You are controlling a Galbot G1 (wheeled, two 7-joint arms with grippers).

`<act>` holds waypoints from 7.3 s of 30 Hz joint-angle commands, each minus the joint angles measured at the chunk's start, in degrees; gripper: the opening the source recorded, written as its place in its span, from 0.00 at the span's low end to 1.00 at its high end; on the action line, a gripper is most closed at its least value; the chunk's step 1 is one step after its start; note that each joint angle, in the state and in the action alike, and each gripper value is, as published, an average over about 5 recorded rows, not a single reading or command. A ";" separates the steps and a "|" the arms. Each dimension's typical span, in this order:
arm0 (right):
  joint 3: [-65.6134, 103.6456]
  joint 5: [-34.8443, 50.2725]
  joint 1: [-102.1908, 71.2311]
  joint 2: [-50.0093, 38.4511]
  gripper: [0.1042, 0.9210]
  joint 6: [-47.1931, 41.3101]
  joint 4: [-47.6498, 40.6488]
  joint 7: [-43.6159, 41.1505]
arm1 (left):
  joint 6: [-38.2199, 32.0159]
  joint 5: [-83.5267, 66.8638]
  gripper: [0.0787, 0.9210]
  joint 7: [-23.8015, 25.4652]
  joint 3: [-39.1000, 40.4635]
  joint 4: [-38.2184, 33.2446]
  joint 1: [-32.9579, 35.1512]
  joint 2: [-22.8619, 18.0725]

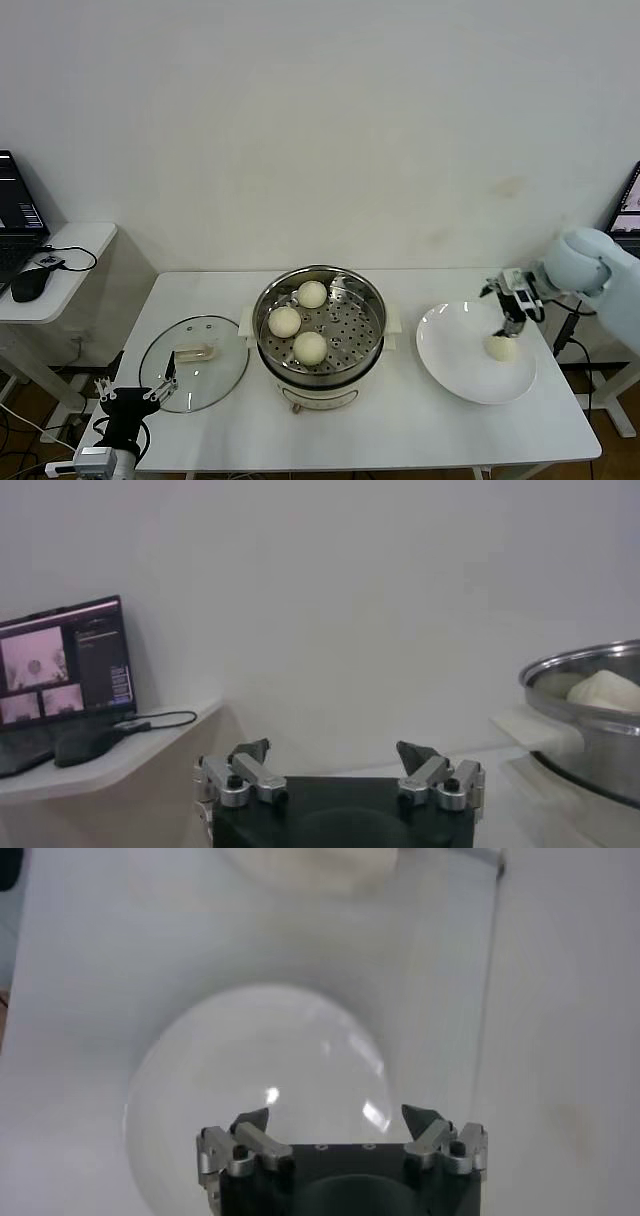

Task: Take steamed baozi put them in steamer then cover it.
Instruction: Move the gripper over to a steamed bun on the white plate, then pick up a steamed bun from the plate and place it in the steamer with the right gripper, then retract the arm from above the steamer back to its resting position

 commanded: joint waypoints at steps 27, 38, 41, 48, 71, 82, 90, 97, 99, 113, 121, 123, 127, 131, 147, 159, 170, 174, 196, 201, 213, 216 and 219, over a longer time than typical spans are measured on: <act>16.86 -16.76 -17.44 14.96 0.88 3.02 -22.87 2.61 | 0.07 -0.20 0.88 0.05 -1.58 0.59 0.76 -0.37; 16.70 -16.81 -16.84 15.31 0.75 2.92 -23.59 2.34 | 0.01 -0.23 0.88 0.01 -1.56 0.79 0.66 -0.54; 16.68 -16.76 -16.58 15.24 0.72 2.95 -23.59 2.22 | 0.00 -0.20 0.88 0.00 -1.54 0.66 0.69 -0.66; 15.13 -14.55 -14.64 12.61 0.65 2.31 -20.18 1.44 | -0.05 -0.20 0.88 -0.03 -1.66 0.34 0.80 -0.74; -24.53 25.17 35.54 7.48 0.64 -15.43 7.38 5.15 | -0.18 -0.19 0.88 -0.05 -0.27 -0.09 -0.09 -0.25; -31.03 39.49 36.55 23.70 0.64 -26.24 9.58 15.26 | -0.23 -0.33 0.88 -0.16 -0.53 0.08 -0.29 -0.62; -31.56 39.46 29.83 31.81 0.65 -28.79 4.00 19.95 | -0.26 -0.62 0.88 -0.18 -1.48 0.12 -0.45 -1.12; -31.41 35.78 24.97 34.91 0.65 -28.84 -1.36 21.07 | -0.41 -1.00 0.88 -0.17 -2.12 0.51 -0.52 -1.14; -31.03 34.90 23.97 35.58 0.65 -28.84 -2.64 21.14 | -0.43 -1.08 0.88 -0.16 -2.23 0.65 -0.64 -1.08; -30.77 31.85 21.35 37.47 0.65 -28.87 -5.47 21.01 | -0.42 -1.23 0.88 -0.17 -2.17 1.28 -1.29 -0.91; -30.41 31.65 22.12 36.31 0.66 -28.90 -4.37 20.30 | -0.43 -1.27 0.88 -0.18 -2.25 1.34 -1.24 -0.97; -30.01 31.81 22.65 35.41 0.68 -28.90 -3.41 20.13 | -0.43 -1.27 0.88 -0.18 -2.24 1.34 -1.25 -0.99; -29.10 32.35 24.20 32.20 0.79 -28.91 0.16 19.58 | -0.42 -1.25 0.88 -0.16 -2.14 1.28 -1.31 -1.08; -27.38 33.28 25.57 27.20 0.87 -28.90 5.11 19.99 | -0.40 -1.24 0.88 -0.15 -1.99 1.20 -1.44 -1.11; 18.38 42.57 -25.53 -0.88 0.88 -9.74 27.81 56.98 | -0.32 -0.95 0.88 -0.62 -1.15 2.30 -1.68 -0.34; 69.59 23.06 -77.40 24.28 0.88 15.42 28.55 54.53 | -1.36 8.83 0.88 -2.15 0.91 5.74 -2.97 -0.47; 84.29 21.07 -87.02 48.20 0.88 22.84 27.14 50.99 | -11.55 41.81 0.88 -4.19 -0.58 15.77 -7.32 1.54; 85.81 19.58 -87.89 52.62 0.88 22.70 28.28 51.26 | -14.09 56.52 0.88 -4.90 -1.86 20.48 -8.84 3.52; 93.25 18.90 -92.54 57.78 0.88 23.38 30.54 52.68 | -10.51 75.90 0.88 1.28 8.23 31.40 -21.01 9.17; 93.82 18.96 -93.19 57.91 0.88 23.51 30.80 52.62 | -9.88 76.32 0.88 1.91 9.33 31.42 -21.19 8.52; 94.03 18.34 -94.29 58.68 0.88 23.99 30.85 52.18 | -9.17 76.92 0.88 2.28 11.22 36.34 -27.78 8.24; 94.10 18.29 -94.33 58.90 0.88 24.00 30.82 52.09 | -9.03 77.03 0.88 2.45 11.79 37.37 -28.64 8.34; 94.07 18.12 -94.24 59.15 0.88 23.99 30.68 52.00 | -8.89 77.17 0.88 2.64 12.19 38.29 -29.44 8.44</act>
